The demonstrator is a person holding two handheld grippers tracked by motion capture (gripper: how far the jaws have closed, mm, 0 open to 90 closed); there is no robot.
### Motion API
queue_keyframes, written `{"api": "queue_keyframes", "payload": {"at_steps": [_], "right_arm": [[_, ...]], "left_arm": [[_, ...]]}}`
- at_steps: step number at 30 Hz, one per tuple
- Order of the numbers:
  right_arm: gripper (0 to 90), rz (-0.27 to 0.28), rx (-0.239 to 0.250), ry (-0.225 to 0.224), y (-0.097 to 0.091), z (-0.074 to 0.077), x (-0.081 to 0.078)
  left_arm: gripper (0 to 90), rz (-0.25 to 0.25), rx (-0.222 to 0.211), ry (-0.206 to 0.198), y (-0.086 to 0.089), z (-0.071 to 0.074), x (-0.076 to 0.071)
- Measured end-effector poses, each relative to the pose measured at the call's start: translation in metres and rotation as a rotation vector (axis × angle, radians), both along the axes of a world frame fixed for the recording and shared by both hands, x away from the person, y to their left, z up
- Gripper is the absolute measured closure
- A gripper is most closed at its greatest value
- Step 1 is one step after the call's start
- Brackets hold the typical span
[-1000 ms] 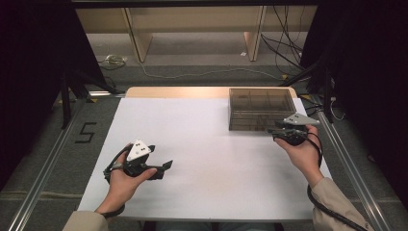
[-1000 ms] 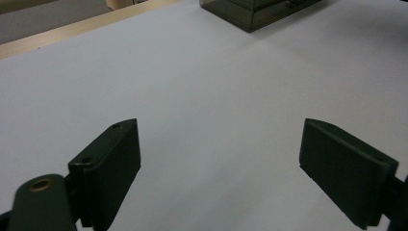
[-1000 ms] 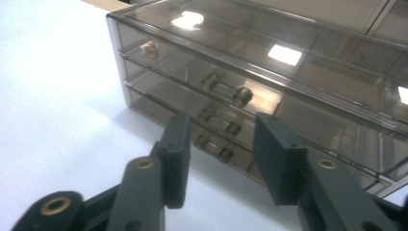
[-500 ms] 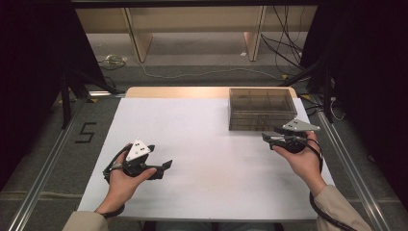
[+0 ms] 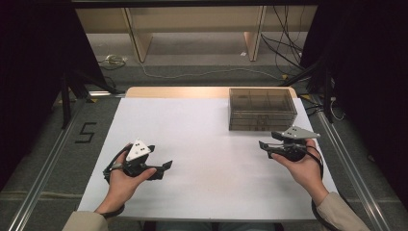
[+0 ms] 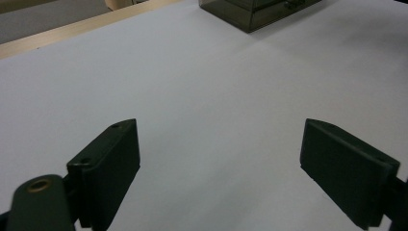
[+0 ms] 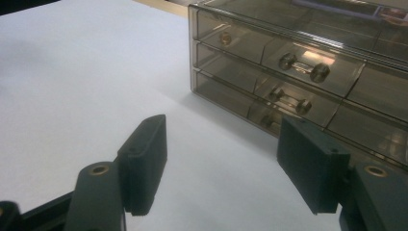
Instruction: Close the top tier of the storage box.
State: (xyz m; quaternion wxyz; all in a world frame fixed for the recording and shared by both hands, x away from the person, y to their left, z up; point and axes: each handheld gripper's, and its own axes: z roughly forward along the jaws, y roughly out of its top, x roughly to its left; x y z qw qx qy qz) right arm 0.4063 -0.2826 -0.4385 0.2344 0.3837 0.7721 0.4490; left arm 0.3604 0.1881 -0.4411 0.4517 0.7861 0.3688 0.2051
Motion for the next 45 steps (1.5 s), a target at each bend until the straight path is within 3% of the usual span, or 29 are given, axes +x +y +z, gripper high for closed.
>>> {"api": "queue_keyframes", "payload": {"at_steps": [31, 45], "right_arm": [[28.5, 0.058, 0.063, 0.029, -0.004, -0.007, -0.038], [27.2, 0.09, 0.049, 0.039, -0.004, -0.011, -0.051]], "left_arm": [[13.9, 0.0, 0.0, 0.007, 0.0, -0.001, 0.0], [13.9, 0.002, 0.003, 0.007, 0.0, -0.001, 0.0]]}}
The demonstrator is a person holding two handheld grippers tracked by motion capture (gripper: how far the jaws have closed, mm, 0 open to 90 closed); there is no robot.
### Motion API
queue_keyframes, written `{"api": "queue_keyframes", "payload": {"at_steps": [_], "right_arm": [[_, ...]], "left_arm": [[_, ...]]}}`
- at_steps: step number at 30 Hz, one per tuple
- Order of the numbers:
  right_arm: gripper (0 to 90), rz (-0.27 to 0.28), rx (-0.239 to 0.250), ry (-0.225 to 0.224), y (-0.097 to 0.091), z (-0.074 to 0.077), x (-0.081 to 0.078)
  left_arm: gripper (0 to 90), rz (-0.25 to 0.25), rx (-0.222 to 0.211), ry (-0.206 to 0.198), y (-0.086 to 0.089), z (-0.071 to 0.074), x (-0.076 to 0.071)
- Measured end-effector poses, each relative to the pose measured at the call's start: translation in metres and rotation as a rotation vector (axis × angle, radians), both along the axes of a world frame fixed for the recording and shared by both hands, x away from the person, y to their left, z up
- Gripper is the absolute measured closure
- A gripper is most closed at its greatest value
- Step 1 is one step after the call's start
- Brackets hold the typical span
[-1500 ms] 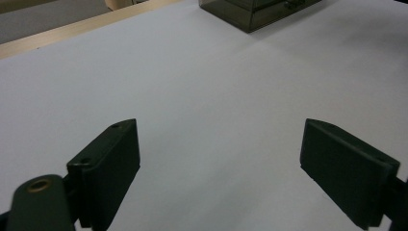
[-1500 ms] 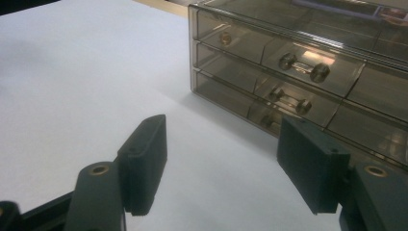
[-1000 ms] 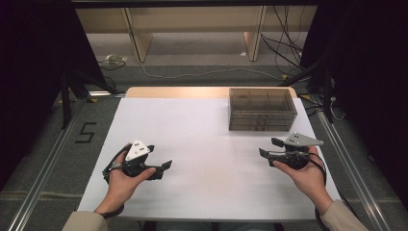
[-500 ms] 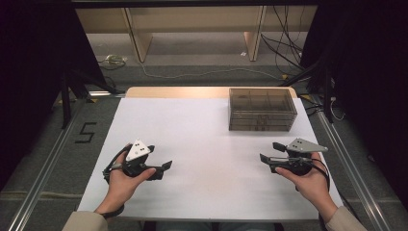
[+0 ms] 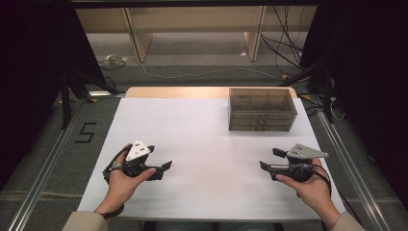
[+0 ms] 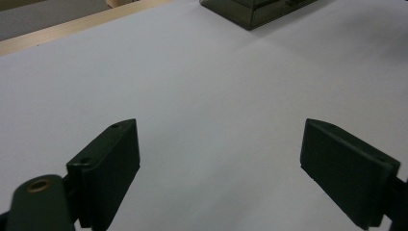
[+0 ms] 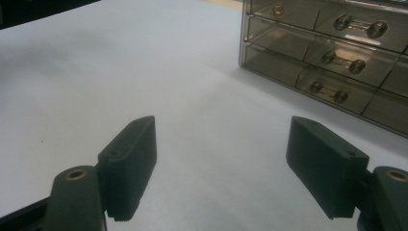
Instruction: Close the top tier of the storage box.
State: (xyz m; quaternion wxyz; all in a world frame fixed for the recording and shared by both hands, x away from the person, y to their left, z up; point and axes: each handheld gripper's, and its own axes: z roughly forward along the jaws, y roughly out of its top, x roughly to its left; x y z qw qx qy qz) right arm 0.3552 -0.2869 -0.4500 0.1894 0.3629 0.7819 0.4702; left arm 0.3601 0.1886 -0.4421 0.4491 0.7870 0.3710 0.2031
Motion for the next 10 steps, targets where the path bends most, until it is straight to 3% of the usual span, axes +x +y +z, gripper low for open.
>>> {"api": "queue_keyframes", "payload": {"at_steps": [10], "right_arm": [[27.1, 0.01, -0.008, 0.003, 0.001, -0.001, -0.0024]], "left_arm": [[13.7, -0.003, 0.001, 0.003, -0.0006, -0.0003, 0.0003]]}}
